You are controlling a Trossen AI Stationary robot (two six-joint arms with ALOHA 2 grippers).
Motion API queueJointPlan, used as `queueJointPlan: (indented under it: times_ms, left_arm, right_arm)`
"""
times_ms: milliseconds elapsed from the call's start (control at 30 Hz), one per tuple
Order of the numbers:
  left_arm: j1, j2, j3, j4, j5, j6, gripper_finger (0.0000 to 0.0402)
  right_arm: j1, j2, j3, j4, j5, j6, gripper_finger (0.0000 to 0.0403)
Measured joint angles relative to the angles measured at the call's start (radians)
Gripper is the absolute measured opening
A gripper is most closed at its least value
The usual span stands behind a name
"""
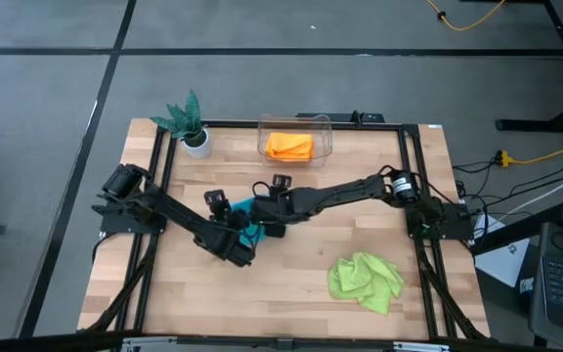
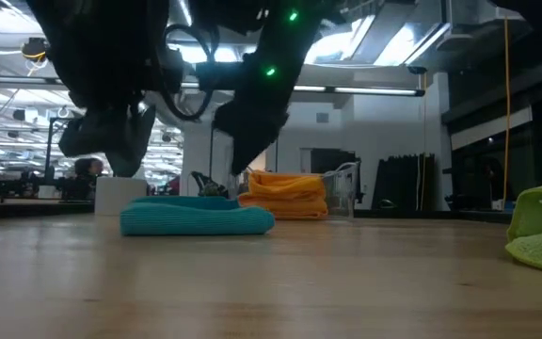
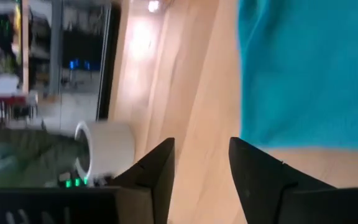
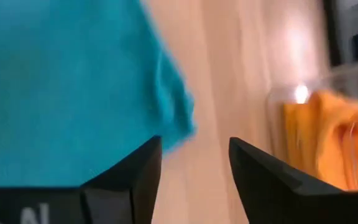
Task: Fold microfiber towels
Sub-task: Fold the blue microfiber towel
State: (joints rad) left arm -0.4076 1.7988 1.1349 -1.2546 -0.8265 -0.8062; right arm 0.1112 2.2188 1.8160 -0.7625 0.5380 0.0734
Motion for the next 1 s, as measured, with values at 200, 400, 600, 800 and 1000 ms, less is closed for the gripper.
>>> queueJointPlan:
  times_ms: [200, 400, 600, 800, 1000]
  left_arm:
    - [-0.010, -0.003, 0.077, -0.296, 0.041, -0.251, 0.0142]
    - [-0.023, -0.137, 0.055, -0.263, 0.129, -0.300, 0.0142]
    - [-0.041, -0.354, -0.068, -0.077, 0.172, -0.361, 0.0141]
    - [-0.090, -0.549, -0.348, 0.539, 0.271, -0.152, 0.0141]
    - [-0.080, -0.619, -0.479, 0.983, 0.231, 0.104, 0.0141]
  right_arm:
    - [0.001, -0.063, 0.006, -0.218, -0.094, 0.082, 0.0175]
    - [-0.001, -0.133, -0.003, -0.404, -0.172, 0.135, 0.0164]
    - [-0.017, -0.155, -0.076, -0.381, -0.312, 0.157, 0.0165]
    - [-0.003, -0.154, -0.246, -0.078, -0.561, 0.087, 0.0165]
    - [0.000, -0.154, -0.318, 0.285, -0.917, 0.020, 0.0165]
